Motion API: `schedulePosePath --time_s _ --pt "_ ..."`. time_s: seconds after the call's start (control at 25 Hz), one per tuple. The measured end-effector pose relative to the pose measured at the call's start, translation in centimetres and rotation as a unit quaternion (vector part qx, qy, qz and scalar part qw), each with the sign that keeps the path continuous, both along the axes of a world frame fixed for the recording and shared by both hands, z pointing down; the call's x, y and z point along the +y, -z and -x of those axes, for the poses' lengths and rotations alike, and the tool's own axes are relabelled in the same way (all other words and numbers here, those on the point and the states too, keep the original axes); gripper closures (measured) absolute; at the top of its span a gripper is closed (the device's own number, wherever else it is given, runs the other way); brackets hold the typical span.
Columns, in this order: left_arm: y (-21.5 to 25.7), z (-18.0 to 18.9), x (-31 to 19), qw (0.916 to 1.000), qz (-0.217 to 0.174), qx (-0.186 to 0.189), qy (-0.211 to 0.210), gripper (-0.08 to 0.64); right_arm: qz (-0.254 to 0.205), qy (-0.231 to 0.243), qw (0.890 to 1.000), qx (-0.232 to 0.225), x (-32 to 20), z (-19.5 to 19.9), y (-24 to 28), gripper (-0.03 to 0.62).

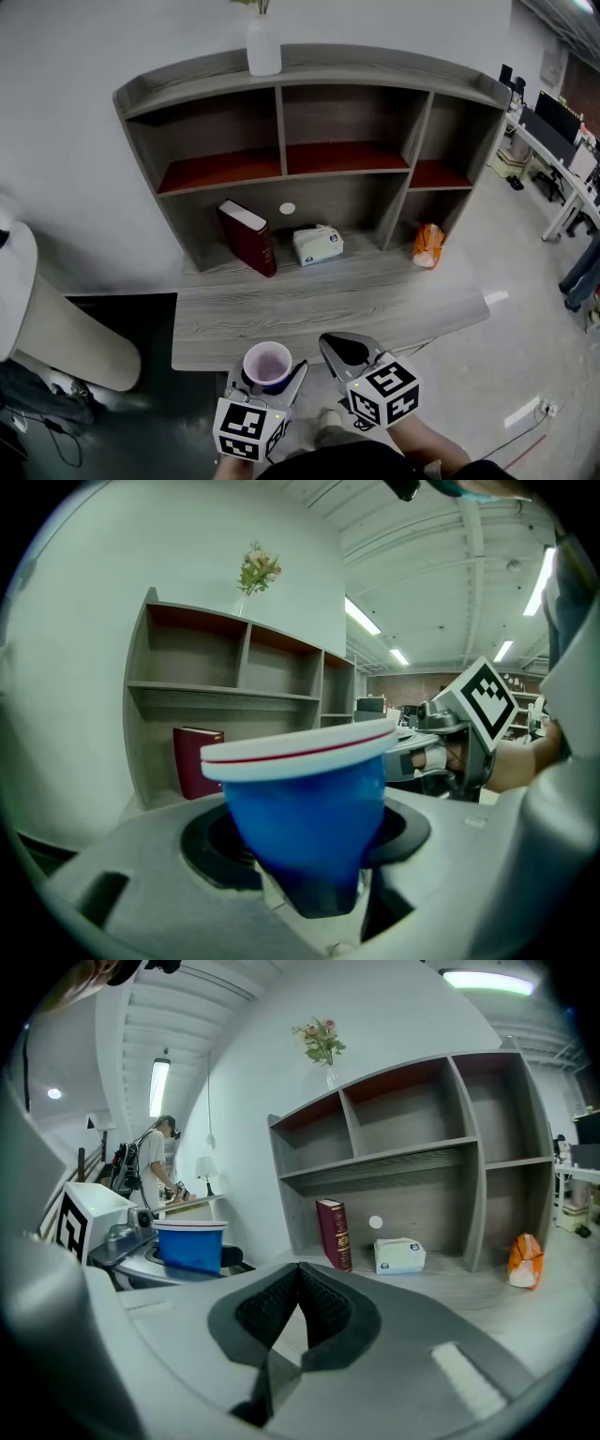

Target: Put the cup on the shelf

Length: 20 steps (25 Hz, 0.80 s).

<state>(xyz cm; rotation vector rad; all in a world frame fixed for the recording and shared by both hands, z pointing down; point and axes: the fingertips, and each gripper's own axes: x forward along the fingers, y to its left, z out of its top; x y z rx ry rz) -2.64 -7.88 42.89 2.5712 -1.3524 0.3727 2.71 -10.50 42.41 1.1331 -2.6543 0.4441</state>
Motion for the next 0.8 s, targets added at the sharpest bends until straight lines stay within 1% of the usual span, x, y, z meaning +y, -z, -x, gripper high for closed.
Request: schedulePosePath --time_s 0.24,0.48,0.68,0.8 --pt "0.5 -0.9 -2.0 0.9999 -0.004 -0.004 0.012 0.278 -0.003 0.014 1.0 0.002 -2.1 -0.8 0.2 0.595" --pt "0.7 -1.4 -3.9 0.9994 -0.01 -0.008 0.032 0.278 -0.009 0.04 0.999 0.005 -4.0 -0.7 0.5 0.595" --pt "1.4 -1.2 -5.6 0.9987 -0.015 0.001 0.049 0.278 -0.013 0.055 0.998 0.002 -5.6 -0.8 0.7 0.595" --pt "1.9 -1.2 -6.3 0.9985 -0.016 -0.001 0.053 0.278 -0.014 0.064 0.998 0.002 -6.4 -0.6 1.0 0.595"
